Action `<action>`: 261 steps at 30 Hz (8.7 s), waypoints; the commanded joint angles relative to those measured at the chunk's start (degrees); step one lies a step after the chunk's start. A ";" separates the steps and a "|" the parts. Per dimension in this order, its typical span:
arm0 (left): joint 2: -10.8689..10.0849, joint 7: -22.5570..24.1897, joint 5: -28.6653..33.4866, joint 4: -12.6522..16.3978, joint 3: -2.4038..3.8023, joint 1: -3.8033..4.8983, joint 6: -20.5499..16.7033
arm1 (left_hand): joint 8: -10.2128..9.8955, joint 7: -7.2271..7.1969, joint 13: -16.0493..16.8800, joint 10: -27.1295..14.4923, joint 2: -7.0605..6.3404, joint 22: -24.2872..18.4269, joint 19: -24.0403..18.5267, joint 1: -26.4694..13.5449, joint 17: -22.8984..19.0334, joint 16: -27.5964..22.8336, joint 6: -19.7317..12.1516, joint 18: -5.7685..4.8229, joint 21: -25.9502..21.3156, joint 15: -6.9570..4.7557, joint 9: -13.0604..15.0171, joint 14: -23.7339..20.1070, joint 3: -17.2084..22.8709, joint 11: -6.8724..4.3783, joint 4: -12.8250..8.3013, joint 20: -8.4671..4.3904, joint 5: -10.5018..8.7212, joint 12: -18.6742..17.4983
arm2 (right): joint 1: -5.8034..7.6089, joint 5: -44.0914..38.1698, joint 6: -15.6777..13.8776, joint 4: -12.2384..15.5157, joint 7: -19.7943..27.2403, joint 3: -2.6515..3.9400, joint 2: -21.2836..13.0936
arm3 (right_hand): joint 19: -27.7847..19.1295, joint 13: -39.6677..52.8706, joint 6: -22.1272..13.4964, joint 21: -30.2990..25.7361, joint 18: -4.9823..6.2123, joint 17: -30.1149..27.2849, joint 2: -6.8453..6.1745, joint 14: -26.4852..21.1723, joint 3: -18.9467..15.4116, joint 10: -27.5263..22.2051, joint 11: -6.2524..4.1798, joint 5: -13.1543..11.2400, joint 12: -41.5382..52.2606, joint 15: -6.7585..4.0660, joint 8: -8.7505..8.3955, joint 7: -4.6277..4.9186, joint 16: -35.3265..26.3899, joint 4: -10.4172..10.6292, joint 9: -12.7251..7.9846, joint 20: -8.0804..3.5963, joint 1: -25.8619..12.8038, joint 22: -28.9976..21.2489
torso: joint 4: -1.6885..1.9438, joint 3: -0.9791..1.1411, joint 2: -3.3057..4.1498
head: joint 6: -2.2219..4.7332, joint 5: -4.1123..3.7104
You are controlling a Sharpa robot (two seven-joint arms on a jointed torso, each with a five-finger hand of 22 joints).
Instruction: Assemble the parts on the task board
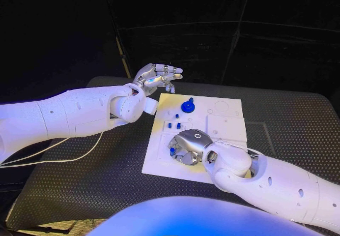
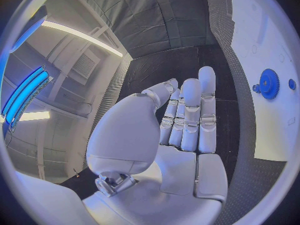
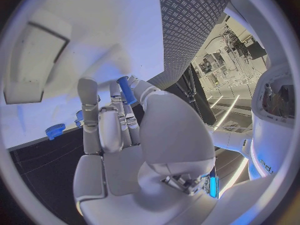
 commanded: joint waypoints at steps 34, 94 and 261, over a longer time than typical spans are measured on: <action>-0.40 -0.09 0.13 -0.73 -0.01 -0.03 1.11 | 0.22 0.15 0.00 -0.51 0.06 -0.05 -0.46 -0.43 -0.06 -0.26 -0.36 0.81 -0.21 0.01 -0.05 -0.34 -0.12 0.11 -0.28 -0.09 -0.08 0.38 | 1.35 29.39 -16.24 16.64 6.56 5.62 -22.31 | 3.55 5.13 3.43 3.04 -1.53 5.35 0.88 3.31 -14.28 8.83 -2.01 6.15 9.94 -1.18 5.46 -1.03 3.84 5.10 2.24 -0.88 1.71 6.26 | -0.54 0.18 -0.53 | 0.01 -4.01; -1.29 -0.33 0.12 0.35 -0.03 -0.06 1.87 | 0.33 0.23 0.00 -0.87 0.51 -0.15 -0.55 -0.47 -0.22 -0.13 -0.54 0.81 -0.31 0.07 -0.03 -0.53 0.04 0.19 -0.37 -0.03 -0.07 0.72 | -4.29 12.15 -1.58 12.18 -16.97 5.84 -26.16 | 8.89 77.73 5.82 10.52 -3.61 20.57 2.23 5.78 -28.76 21.11 -4.10 9.14 74.04 -2.85 13.05 -3.63 11.47 12.69 7.90 -2.68 -7.03 19.23 | -0.85 0.10 -0.72 | 0.01 -10.88; -1.35 -1.26 0.12 0.26 -0.12 -0.08 3.41 | 0.31 0.30 -0.05 -1.35 0.37 -0.25 -0.71 -0.94 -0.34 -0.06 -0.87 0.80 -0.45 0.19 -0.06 -0.75 -0.17 0.30 -0.29 0.08 -0.09 0.86 | -7.64 8.50 -6.90 10.88 -17.01 5.84 -29.17 | 7.87 74.75 5.29 8.73 -3.33 19.90 8.96 5.62 -32.10 19.04 -5.68 9.45 68.68 -4.21 19.43 -5.33 11.10 7.46 16.33 -3.83 5.37 17.98 | -0.82 0.04 -0.67 | 0.01 -11.77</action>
